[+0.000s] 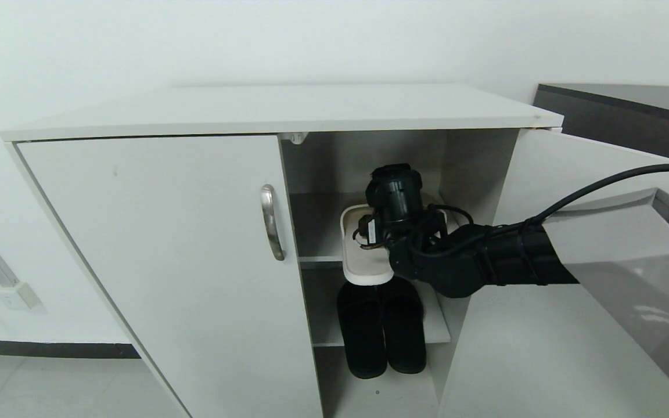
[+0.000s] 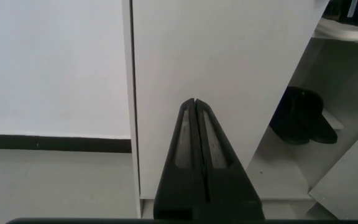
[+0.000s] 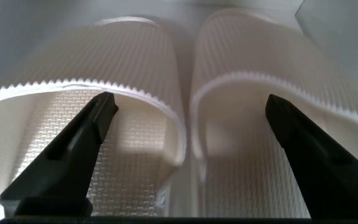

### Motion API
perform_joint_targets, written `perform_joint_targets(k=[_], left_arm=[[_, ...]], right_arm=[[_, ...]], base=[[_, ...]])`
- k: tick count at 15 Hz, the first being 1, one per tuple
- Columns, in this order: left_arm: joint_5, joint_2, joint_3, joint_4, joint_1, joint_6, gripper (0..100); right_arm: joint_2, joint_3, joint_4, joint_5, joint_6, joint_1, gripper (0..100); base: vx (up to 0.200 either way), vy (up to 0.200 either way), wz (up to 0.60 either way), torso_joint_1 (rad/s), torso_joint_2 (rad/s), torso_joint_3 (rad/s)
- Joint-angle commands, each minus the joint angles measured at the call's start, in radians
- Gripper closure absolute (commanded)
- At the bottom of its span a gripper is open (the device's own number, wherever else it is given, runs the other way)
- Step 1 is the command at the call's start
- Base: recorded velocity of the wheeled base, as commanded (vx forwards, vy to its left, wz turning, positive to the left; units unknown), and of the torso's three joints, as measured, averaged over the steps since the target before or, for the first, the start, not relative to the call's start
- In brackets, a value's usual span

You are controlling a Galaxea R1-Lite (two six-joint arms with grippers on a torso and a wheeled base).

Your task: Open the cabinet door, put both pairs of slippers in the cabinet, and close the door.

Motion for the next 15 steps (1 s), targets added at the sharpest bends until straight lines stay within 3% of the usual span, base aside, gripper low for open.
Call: perform_joint_targets(k=[1,5,14,15], left_arm=[[0.001,0.0,0.0,0.0,0.0,-0.001,100],[0.001,0.0,0.0,0.0,0.0,-0.001,100],[-0.001,0.0,0.0,0.0,0.0,-0.002,100],[-0.001,0.0,0.0,0.0,0.0,-0.001,100]], right_arm=[[-0.072,0.053,-0.001,-0.001,0.008,0.015,0],[-0.173,0.185,-0.028,-0.009,0.025,0.061,0],[-0.416,0.633,-0.307,0.028,0.016,0.18,0],[-0.426,0.647,-0.307,0.042,0.015,0.18,100]], base=[[0.0,0.0,0.0,0.0,0.0,0.0],[0.0,0.0,0.0,0.0,0.0,0.0],[0.0,0.0,0.0,0.0,0.0,0.0],[0.0,0.0,0.0,0.0,0.0,0.0]])
